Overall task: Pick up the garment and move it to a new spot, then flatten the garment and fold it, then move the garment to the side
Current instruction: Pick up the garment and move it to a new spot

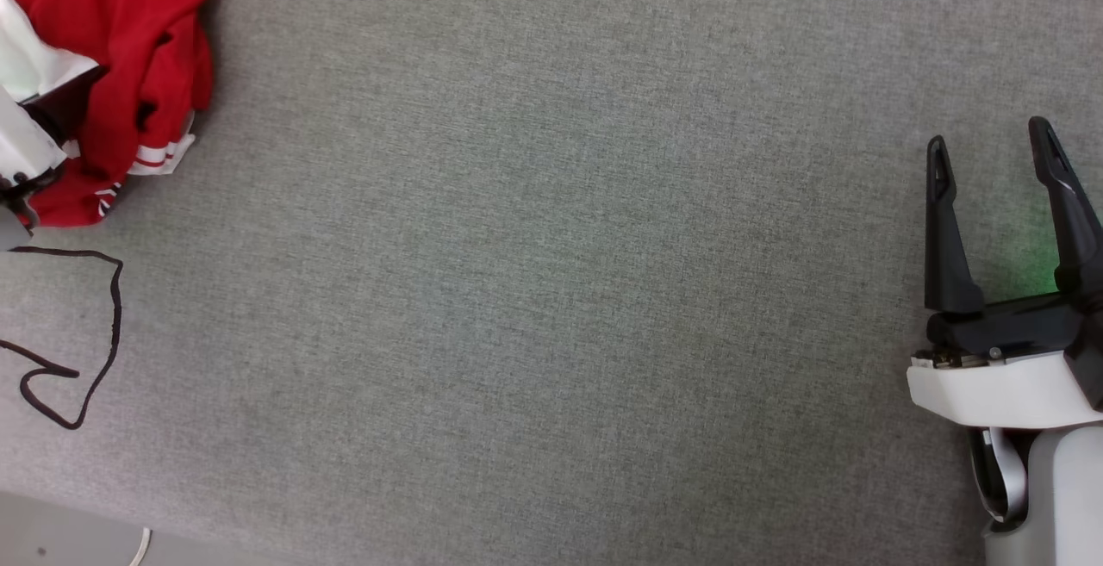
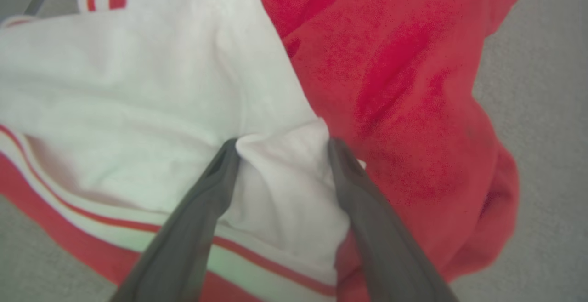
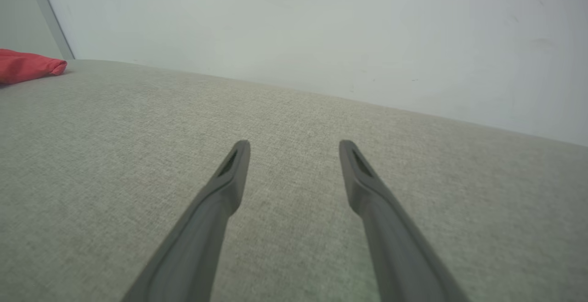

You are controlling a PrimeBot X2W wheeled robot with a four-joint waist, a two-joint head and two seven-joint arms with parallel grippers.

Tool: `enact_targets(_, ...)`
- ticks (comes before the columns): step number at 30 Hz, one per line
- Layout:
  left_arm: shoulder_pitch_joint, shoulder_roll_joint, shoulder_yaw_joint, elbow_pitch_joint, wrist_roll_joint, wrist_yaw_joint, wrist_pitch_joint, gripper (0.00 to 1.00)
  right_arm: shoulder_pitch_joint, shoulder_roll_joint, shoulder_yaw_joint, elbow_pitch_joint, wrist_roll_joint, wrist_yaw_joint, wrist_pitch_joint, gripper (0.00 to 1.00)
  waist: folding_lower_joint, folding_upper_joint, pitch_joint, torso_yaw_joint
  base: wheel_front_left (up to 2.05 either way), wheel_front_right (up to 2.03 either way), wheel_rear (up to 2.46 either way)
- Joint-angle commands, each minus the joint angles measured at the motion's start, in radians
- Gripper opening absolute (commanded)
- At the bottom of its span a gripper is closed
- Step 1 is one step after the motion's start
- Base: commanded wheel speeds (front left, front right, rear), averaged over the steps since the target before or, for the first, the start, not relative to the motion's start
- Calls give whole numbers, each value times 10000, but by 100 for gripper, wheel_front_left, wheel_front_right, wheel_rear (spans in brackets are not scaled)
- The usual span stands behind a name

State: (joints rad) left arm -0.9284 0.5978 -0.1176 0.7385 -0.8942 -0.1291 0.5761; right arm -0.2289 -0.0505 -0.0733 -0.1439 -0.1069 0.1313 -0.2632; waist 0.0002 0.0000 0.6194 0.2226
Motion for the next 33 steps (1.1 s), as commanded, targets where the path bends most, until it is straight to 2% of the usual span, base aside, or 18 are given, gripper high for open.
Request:
enact_targets(1,-97,29,-178,234,-269,3,539,100,-218,6,-12,-70,-59,-10,-24,100,-2,0,97,-57,0,0,0)
enact_targets(4,-54,49,-542,491,-497,4,1150,100,-230,6,-16,-105,-86,-10,-24,100,-2,0,217,-92,0,0,0)
enact_targets(8,8,13,-849,741,-824,4,1434,100,-283,6,-20,-100,-87,-10,-23,100,-2,0,299,-130,0,0,0)
enact_targets(9,14,40,-947,817,-797,4,1431,31,-295,6,-2,-82,-79,-10,-23,100,-2,0,301,-152,0,0,0)
enact_targets(10,38,56,-1052,857,-793,5,1404,0,-302,6,14,-57,-63,-10,-23,100,-2,0,289,-179,0,0,0)
enact_targets(20,-421,883,-1602,114,-1015,2,-75,0,-35,8,-1,203,339,-10,-23,100,-2,0,-642,-335,0,0,0)
enact_targets(29,-902,1683,-3201,-1793,-875,3,-722,0,401,8,49,519,768,-10,-24,100,-2,0,-1845,-361,0,0,0)
enact_targets(33,-1330,1825,-4063,-2715,-726,3,-837,0,537,9,76,658,986,-10,-24,100,-2,0,-2289,-468,0,0,0)
